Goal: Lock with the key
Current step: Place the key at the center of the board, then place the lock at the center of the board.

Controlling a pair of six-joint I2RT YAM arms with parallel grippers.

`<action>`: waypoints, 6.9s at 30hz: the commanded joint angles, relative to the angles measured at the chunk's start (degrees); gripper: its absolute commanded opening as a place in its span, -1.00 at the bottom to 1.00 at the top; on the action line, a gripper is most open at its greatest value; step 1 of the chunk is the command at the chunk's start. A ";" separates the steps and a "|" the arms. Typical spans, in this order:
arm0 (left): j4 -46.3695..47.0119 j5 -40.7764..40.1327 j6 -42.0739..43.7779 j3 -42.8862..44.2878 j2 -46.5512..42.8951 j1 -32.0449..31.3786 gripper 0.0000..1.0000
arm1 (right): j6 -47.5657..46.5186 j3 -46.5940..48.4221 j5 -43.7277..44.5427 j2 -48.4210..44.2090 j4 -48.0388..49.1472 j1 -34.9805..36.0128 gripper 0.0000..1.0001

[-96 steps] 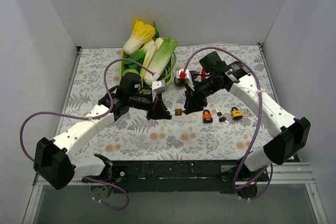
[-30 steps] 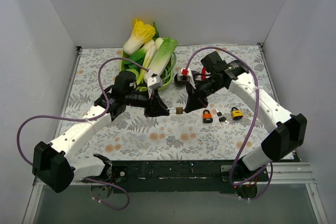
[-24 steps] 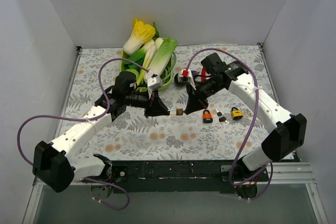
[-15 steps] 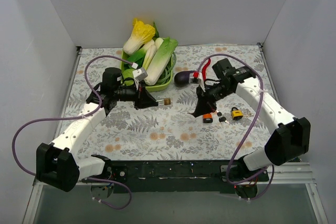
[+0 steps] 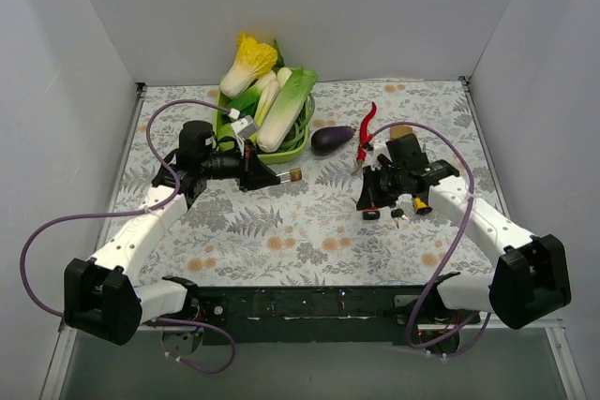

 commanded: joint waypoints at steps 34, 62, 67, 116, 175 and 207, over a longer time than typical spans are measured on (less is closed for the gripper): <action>0.73 -2.09 0.32 -6.92 -8.99 0.27 -1.00 | 25.93 -4.17 26.66 14.57 16.48 11.43 -0.97; -12.71 3.09 -1.61 -0.24 -1.79 0.27 -1.00 | 4.86 6.64 22.27 0.71 16.74 13.10 0.43; -16.14 6.17 -3.81 1.61 0.50 0.18 -1.00 | -18.59 3.05 14.20 -9.22 25.34 13.10 0.66; -9.29 5.30 -16.47 -5.25 -2.31 -4.39 -0.98 | -49.57 11.82 16.11 2.44 15.42 37.88 -0.76; -10.17 -5.17 -15.94 -3.05 -0.64 6.42 0.96 | 33.05 10.68 26.13 28.46 2.95 20.13 -0.35; -17.56 4.33 -6.88 11.89 7.98 6.95 0.96 | -18.18 25.09 3.63 14.30 8.93 -1.74 0.55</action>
